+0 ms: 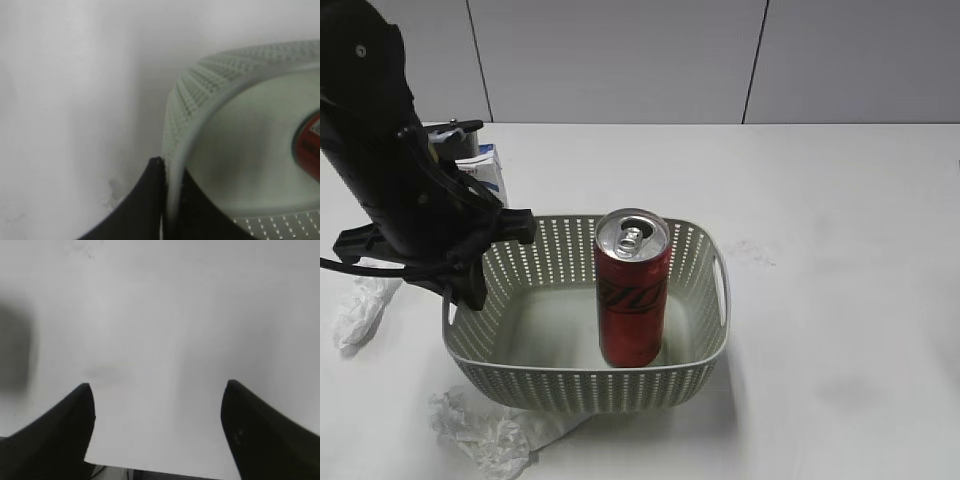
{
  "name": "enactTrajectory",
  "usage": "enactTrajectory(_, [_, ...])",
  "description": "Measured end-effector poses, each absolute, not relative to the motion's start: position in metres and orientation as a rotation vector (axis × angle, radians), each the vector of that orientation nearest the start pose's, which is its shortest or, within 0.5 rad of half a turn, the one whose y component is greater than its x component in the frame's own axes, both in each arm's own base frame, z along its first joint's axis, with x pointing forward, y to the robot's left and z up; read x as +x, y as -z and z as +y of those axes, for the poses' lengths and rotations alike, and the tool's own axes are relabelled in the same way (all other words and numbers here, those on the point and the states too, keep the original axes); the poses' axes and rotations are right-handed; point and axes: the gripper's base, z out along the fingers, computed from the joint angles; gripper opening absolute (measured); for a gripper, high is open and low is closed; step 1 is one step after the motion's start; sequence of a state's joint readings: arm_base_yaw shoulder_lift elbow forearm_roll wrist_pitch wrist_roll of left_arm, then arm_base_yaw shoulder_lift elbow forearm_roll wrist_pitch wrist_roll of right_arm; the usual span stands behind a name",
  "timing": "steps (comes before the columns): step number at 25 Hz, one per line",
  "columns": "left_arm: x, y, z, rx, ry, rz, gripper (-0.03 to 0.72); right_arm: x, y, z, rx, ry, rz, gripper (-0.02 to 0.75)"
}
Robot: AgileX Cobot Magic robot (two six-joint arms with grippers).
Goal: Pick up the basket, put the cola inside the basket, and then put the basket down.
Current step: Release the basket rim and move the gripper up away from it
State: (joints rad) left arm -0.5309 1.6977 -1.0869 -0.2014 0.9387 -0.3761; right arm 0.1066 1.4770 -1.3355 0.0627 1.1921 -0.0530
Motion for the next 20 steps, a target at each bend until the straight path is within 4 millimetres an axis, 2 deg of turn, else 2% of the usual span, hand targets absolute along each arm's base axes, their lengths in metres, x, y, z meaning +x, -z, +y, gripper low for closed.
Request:
enactTrajectory(6, [0.262, -0.203, -0.171, 0.069, 0.309, 3.102, -0.004, 0.211, -0.311, 0.026, -0.201, -0.076, 2.753, 0.594])
enactTrajectory(12, [0.262, -0.203, -0.171, 0.069, 0.31, 3.099, -0.004, 0.143, -0.278, 0.019, -0.192, -0.076, 2.674, 0.594])
enactTrajectory(15, [0.263, -0.203, -0.171, 0.068, 0.313, 3.094, -0.004, 0.116, -0.262, 0.016, -0.191, -0.076, 2.656, 0.592])
enactTrajectory(20, [0.263, -0.203, -0.171, 0.068, 0.316, 3.088, -0.004, 0.079, -0.249, 0.012, -0.187, -0.079, 2.556, 0.592])
